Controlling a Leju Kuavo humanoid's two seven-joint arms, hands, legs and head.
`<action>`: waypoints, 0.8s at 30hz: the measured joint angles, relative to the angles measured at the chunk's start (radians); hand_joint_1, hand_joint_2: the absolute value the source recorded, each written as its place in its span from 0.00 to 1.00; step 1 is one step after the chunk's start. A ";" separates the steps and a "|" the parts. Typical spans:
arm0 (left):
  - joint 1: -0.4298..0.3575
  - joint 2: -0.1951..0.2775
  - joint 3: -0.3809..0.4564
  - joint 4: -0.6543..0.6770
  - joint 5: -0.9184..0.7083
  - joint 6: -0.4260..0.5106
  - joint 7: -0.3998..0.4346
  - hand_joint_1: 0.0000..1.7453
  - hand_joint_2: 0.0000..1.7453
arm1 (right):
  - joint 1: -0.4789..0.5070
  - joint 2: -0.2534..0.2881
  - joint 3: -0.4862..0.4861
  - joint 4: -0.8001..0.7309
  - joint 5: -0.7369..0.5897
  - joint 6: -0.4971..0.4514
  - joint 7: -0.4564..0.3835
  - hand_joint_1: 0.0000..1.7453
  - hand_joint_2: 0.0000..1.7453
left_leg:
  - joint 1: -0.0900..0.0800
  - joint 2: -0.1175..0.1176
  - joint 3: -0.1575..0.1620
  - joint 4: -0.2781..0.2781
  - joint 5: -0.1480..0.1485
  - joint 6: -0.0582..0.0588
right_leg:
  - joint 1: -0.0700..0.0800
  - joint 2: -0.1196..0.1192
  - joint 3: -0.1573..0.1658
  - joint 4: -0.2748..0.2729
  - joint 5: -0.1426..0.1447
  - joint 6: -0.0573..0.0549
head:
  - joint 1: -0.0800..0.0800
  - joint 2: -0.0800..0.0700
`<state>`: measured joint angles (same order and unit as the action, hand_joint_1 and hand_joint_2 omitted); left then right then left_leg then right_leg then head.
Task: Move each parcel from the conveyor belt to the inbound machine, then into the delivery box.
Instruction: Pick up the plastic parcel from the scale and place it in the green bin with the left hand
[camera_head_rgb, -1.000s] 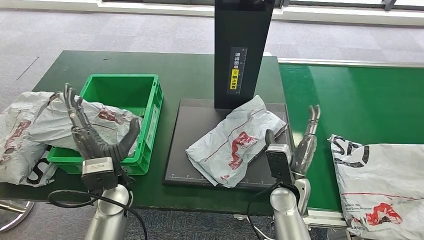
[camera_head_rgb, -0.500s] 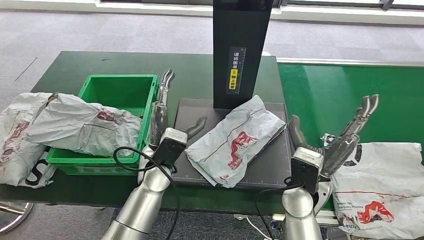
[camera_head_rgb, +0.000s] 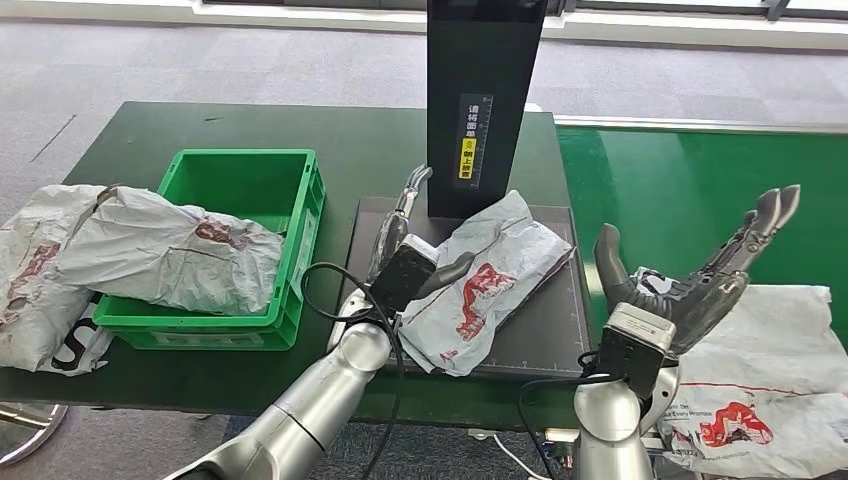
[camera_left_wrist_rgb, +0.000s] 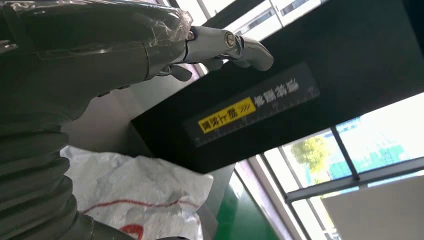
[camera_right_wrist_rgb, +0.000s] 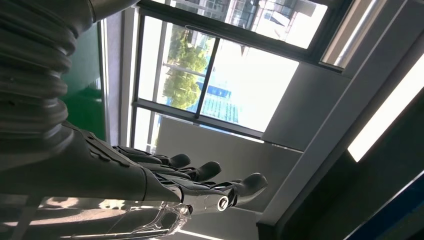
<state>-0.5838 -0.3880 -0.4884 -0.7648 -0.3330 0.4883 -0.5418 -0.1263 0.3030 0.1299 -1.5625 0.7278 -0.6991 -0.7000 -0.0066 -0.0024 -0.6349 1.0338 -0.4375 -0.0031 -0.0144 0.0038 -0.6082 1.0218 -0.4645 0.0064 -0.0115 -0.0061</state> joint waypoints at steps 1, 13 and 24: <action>-0.006 0.000 -0.015 0.017 0.006 -0.001 0.003 0.00 1.00 | 0.000 0.000 0.002 0.000 -0.002 0.000 0.000 0.00 1.00 | 0.000 0.000 0.000 0.000 0.000 0.000 | 0.000 0.000 0.000 0.000 0.000 0.000 | 0.000 0.000; -0.073 0.000 -0.152 0.189 0.114 -0.009 0.112 0.00 1.00 | 0.000 0.000 0.005 -0.001 -0.004 0.000 0.000 0.00 1.00 | 0.000 0.000 0.000 0.000 0.000 0.000 | 0.000 0.000 0.000 0.000 0.000 0.000 | 0.000 0.000; -0.096 0.005 -0.405 0.311 0.118 -0.051 0.346 0.00 1.00 | -0.001 0.000 0.020 -0.005 -0.006 0.000 0.000 0.00 1.00 | 0.000 0.000 0.000 0.000 0.000 0.000 | 0.000 0.000 0.000 0.000 0.000 0.000 | 0.000 0.000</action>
<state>-0.6803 -0.3833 -0.8929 -0.4535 -0.2146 0.4375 -0.1959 -0.1270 0.3029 0.1504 -1.5674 0.7217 -0.6992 -0.7000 -0.0066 -0.0028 -0.6349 1.0337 -0.4376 -0.0032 -0.0143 0.0037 -0.6081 1.0218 -0.4647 0.0064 -0.0116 -0.0061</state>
